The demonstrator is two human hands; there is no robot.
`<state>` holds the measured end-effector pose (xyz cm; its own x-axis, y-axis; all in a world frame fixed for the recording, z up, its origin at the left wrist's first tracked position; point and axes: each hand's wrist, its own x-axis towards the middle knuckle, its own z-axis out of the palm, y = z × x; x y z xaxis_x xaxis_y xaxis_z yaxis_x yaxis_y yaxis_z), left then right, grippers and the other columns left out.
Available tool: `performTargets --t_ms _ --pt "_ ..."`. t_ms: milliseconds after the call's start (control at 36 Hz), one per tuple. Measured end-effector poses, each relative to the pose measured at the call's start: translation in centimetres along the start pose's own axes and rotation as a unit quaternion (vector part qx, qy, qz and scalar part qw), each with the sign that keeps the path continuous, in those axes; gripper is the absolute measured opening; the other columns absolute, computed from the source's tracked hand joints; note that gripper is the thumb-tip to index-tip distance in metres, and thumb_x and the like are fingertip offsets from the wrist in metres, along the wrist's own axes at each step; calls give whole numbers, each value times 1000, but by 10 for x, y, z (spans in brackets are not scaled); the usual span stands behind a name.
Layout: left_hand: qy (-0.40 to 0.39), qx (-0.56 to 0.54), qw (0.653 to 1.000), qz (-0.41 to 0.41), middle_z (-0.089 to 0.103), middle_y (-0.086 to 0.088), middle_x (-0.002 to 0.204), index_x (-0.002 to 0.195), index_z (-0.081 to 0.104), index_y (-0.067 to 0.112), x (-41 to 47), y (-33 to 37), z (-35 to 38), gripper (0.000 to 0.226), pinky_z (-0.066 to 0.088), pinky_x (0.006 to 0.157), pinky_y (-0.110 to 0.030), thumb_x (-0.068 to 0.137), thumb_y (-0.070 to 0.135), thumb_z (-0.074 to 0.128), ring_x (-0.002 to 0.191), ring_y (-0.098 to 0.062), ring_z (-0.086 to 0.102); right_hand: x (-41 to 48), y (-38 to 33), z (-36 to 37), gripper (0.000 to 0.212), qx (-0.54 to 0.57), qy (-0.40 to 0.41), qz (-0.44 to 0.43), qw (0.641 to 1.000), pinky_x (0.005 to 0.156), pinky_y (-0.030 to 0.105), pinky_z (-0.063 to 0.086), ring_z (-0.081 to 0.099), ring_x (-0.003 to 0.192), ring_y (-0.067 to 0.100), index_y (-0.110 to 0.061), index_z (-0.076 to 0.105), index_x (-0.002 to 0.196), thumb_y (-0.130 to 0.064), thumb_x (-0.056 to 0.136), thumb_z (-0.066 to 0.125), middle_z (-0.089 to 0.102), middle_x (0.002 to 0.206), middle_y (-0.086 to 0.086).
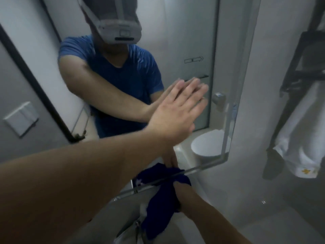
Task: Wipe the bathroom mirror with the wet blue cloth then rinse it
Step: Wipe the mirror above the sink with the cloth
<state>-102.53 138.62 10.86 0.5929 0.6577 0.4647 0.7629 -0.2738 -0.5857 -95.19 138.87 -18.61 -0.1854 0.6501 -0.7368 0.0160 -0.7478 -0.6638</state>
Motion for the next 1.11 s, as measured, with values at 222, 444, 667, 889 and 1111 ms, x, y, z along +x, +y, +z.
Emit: performTargets --t_ms 222,444,667,889,1111 --pt "-107 -404 874 -247 55 12 116 110 62 30 -196 136 22 31 53 86 -31 80 30 57 101 -19 62 -109 -12 -41 35 -537 -50 -132 832 91 29 52 68 106 20 -24 69 116 -50 96 57 72 119 4" --pt "-268 -700 485 -451 32 38 150 149 12 64 -233 178 36 105 38 112 -16 78 60 89 136 11 42 -139 -25 -58 28 -524 -8 -241 817 77 28 53 65 92 7 -36 58 108 -53 86 67 65 102 -12" --pt "-192 -766 123 -601 64 -15 145 158 44 36 -196 189 66 67 64 83 -61 100 30 77 126 -46 67 -134 -25 -63 41 -480 0 -317 818 90 28 46 56 109 10 -54 58 112 -50 72 51 57 117 -13" --pt "33 -777 -203 -594 71 -32 131 140 67 -2 -163 186 80 41 61 92 -56 106 20 56 118 -48 70 -111 -6 -70 67 -401 -3 -395 826 123 25 33 29 145 -4 -46 62 137 -3 86 56 33 159 -29" --pt "78 -756 -226 -609 65 -33 142 146 62 6 -139 196 113 78 47 115 -65 72 -11 46 133 -56 61 -71 -10 -89 40 -191 219 -178 940 90 40 53 67 108 33 -14 64 118 -50 100 66 69 118 9"
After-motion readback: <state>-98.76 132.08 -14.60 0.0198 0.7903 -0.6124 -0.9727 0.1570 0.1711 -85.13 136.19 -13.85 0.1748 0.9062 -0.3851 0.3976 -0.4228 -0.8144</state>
